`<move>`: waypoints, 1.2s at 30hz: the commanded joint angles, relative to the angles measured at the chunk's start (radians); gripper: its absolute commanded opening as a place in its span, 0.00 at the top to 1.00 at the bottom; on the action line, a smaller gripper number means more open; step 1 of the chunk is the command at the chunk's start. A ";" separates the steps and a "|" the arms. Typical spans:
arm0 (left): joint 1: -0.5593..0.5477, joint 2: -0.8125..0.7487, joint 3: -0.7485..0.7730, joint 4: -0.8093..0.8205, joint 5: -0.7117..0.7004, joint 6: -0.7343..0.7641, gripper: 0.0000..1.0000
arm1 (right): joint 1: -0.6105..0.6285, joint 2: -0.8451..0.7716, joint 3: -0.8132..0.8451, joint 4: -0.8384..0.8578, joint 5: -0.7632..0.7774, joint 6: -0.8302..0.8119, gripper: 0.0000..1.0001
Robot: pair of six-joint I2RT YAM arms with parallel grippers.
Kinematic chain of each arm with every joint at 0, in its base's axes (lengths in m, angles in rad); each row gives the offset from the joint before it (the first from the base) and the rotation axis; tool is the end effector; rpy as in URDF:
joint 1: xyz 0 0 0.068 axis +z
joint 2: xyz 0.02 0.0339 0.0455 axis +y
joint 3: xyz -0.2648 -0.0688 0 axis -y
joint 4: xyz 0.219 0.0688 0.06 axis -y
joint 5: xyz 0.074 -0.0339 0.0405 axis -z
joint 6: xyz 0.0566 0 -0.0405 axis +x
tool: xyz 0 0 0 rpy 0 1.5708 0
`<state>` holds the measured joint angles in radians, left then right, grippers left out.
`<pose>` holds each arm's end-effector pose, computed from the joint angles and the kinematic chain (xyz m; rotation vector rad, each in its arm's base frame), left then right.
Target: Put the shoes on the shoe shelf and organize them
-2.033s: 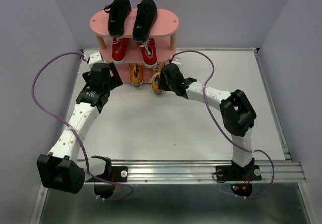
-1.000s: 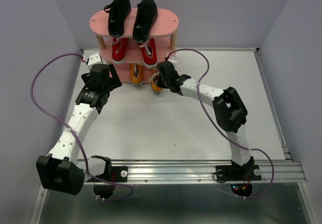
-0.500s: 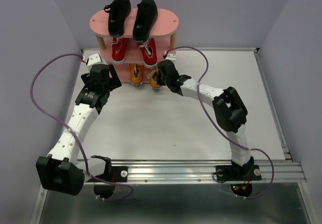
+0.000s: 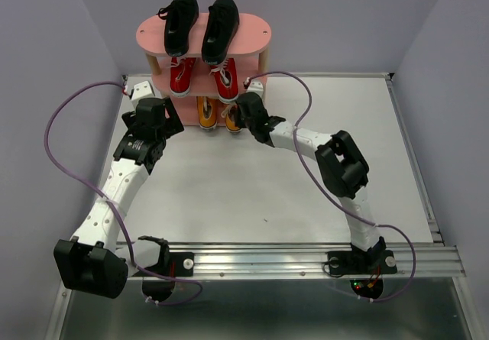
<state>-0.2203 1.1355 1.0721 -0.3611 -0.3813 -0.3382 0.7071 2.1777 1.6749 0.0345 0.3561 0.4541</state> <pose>0.2447 -0.0332 0.3475 -0.3570 1.9304 0.0148 0.3969 0.3132 0.2207 -0.0331 2.0276 0.3765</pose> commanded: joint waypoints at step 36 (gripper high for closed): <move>0.021 -0.051 0.210 0.040 -0.005 0.113 0.07 | -0.003 -0.743 -0.615 -0.428 0.385 0.190 0.00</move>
<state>-0.2050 1.1275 1.2282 -0.3557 -0.4000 -0.2550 0.7071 1.5280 1.1107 -0.2428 0.6216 0.5674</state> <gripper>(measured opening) 0.928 0.998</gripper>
